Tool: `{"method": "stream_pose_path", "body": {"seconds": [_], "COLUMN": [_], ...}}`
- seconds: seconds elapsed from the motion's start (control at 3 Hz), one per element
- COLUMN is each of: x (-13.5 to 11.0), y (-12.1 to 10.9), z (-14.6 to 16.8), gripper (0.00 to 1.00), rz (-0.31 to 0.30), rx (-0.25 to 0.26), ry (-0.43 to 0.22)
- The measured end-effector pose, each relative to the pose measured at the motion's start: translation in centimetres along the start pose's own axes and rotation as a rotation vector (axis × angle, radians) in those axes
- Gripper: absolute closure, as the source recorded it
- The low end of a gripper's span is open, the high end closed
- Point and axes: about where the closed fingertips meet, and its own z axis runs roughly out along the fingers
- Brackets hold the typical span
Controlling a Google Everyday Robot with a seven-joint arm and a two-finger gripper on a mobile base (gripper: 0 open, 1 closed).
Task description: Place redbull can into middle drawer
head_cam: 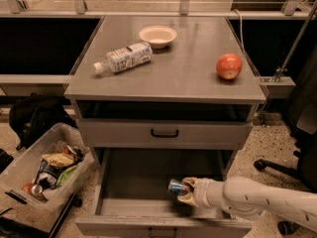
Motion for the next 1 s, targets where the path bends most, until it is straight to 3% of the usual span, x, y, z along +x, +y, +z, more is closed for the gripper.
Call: {"method": "stream_pose_path", "body": {"seconds": [1.0], "x": [1.04], "y": [1.15], "z": [1.30], "gripper": [1.00], "rz": [0.059], "rx": [-0.072], "ry": [-0.024]}}
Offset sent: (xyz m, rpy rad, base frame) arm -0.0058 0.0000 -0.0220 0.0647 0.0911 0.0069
